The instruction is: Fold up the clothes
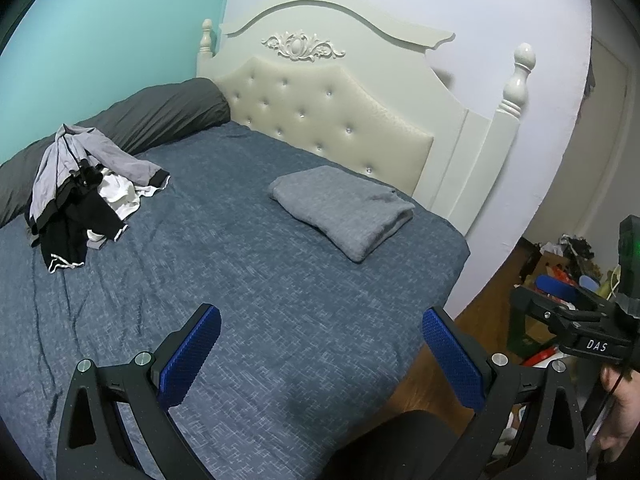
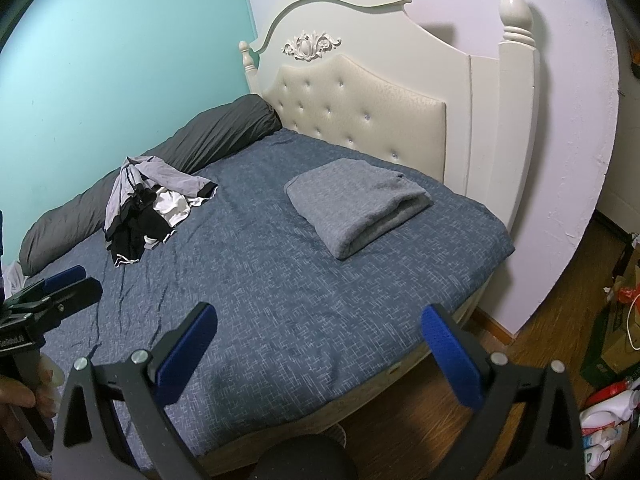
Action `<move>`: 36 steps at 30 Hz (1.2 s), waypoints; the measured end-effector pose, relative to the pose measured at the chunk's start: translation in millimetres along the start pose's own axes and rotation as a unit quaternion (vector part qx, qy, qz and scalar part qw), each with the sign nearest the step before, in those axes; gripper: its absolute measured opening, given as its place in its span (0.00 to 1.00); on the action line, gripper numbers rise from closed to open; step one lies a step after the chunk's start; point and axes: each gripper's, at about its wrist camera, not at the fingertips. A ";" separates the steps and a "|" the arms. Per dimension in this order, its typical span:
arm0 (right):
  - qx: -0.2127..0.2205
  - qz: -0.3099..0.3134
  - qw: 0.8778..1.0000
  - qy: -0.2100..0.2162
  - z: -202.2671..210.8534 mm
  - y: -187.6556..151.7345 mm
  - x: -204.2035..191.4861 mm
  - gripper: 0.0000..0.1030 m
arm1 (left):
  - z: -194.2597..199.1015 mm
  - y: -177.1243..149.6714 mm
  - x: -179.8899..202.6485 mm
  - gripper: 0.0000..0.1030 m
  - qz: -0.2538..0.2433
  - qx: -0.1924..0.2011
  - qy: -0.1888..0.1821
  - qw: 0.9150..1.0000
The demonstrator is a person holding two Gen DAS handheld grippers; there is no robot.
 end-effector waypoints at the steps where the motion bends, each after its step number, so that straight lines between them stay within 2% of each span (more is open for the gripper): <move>1: 0.000 0.000 1.000 0.000 0.0 0.0 -0.2 1.00 | 0.0 0.0 0.2 1.00 0.000 0.000 -0.001 1.000; 36: -0.003 -0.004 1.000 0.002 -0.4 0.1 0.2 1.00 | 0.5 1.1 3.2 1.00 -0.004 -0.001 -0.011 1.000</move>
Point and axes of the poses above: each gripper's, at about its wrist camera, not at the fingertips, and z roughly against the way its jaws point, x to its right, y to its top, and after that the axes turned 11 degrees about -z, right-handed
